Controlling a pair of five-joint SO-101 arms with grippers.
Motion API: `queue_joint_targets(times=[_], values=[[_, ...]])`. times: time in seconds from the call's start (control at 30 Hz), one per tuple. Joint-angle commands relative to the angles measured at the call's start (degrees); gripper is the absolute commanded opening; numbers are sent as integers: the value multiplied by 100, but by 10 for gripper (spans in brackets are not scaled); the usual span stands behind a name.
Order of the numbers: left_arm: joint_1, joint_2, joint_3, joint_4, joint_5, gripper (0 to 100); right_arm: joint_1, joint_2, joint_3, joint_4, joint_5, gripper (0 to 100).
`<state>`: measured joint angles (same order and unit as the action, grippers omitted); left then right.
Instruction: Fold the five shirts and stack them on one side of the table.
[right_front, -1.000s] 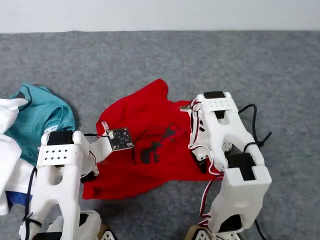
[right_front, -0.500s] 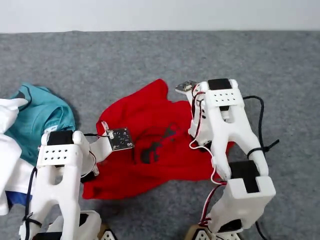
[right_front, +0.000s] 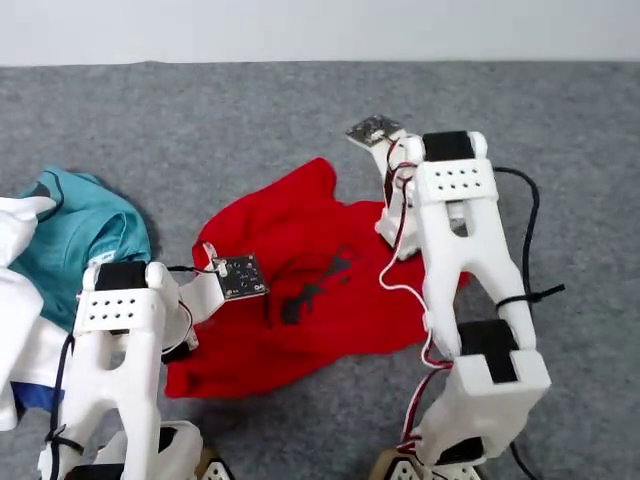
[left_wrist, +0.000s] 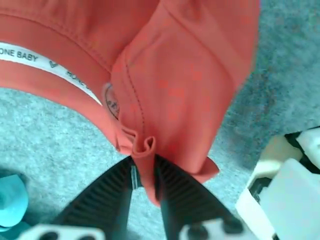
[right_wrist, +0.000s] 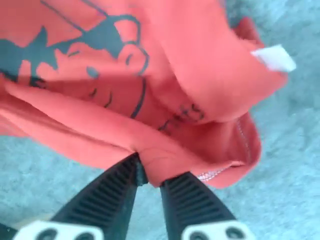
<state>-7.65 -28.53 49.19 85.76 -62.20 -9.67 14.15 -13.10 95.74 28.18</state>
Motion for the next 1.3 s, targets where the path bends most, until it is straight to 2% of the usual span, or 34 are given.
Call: queue_joint_targets(times=[0.0,0.13,0.27,0.43,0.5,0.67,0.73,1.27], values=[[-9,-26,-22,-114,35,5,22,242,-501,101,-158,121],[-26,-26,-22,-97,35,5,22,444,-985,593,-615,200],[-26,-35,-22,-88,35,5,22,312,-1073,734,-642,206],[-26,-44,-22,-105,35,5,-31,40,-422,725,-607,208],[-26,-44,-22,-105,35,5,22,-22,-149,725,-211,208],[-26,-44,-31,-114,35,5,145,-31,-18,708,1916,208],[-26,-44,-31,-114,35,5,127,-22,-18,699,2497,208],[-26,-44,-66,-123,18,5,-163,40,70,708,4105,208]])
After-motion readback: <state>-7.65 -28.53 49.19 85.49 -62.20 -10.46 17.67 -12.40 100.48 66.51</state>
